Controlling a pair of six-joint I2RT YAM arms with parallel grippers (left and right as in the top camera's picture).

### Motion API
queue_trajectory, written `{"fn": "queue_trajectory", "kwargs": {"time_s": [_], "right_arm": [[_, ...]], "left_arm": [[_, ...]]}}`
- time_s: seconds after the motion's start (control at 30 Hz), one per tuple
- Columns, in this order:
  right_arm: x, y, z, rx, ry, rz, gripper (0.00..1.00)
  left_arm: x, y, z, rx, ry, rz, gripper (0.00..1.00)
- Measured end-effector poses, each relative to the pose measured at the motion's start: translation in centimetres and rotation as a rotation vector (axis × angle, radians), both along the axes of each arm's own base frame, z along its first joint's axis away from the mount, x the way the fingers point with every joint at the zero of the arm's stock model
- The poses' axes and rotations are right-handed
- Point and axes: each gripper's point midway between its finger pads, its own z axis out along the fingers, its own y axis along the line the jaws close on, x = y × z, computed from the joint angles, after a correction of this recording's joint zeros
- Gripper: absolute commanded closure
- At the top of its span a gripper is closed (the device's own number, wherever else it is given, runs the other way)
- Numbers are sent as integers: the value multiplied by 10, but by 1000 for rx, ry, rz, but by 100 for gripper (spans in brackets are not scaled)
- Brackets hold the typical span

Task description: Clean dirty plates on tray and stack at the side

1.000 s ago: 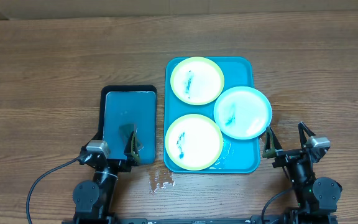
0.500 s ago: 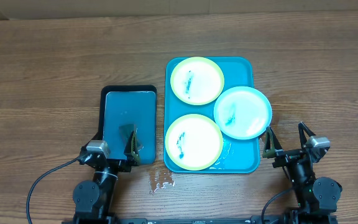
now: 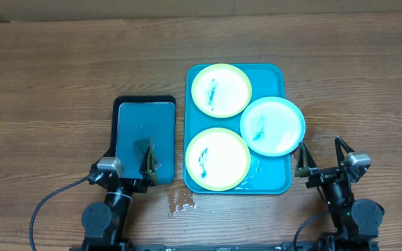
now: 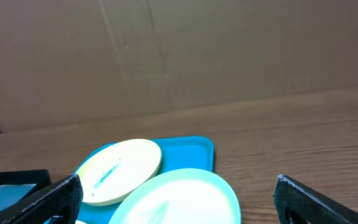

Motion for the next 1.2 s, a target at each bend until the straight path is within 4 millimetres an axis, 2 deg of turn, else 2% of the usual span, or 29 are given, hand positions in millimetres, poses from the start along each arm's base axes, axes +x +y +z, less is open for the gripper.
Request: {"fn": "queue_trajectory", "kwargs": {"time_s": [0.1,0.23,0.37,0.43,0.5,0.57,0.7,0.8,0.9,0.97,1.1,1.2], "right_arm": [[-2,10,0,43,11,60,1],[-7,25,1,127,35,151,0],[-11,34,1,190,61,210,0],[-14,39,4,206,69,237,0],[-18,42,20,207,53,262,0],[-25,45,47,194,28,279,0],[-40,46,107,136,40,279,0],[-41,43,139,104,125,250,0],[-37,40,157,84,264,229,0],[-31,39,167,82,362,224,0],[-14,36,179,74,466,220,0],[0,38,178,91,520,236,0]], "left_arm": [[0,-1,0,-31,5,-2,0],[0,-3,4,-159,7,-6,0],[-3,-16,39,-253,-109,-95,0],[-6,-23,47,-264,-127,-142,0],[-9,-28,49,-264,-114,-169,0],[-12,-30,57,-261,-89,-184,0],[-20,-33,97,-217,-23,-195,0],[-22,-35,127,-163,89,-201,0],[-17,-40,145,-114,234,-225,0],[-13,-44,149,-87,381,-250,0],[-5,-48,148,-80,604,-276,0],[4,-50,143,-82,721,-284,0]]}}
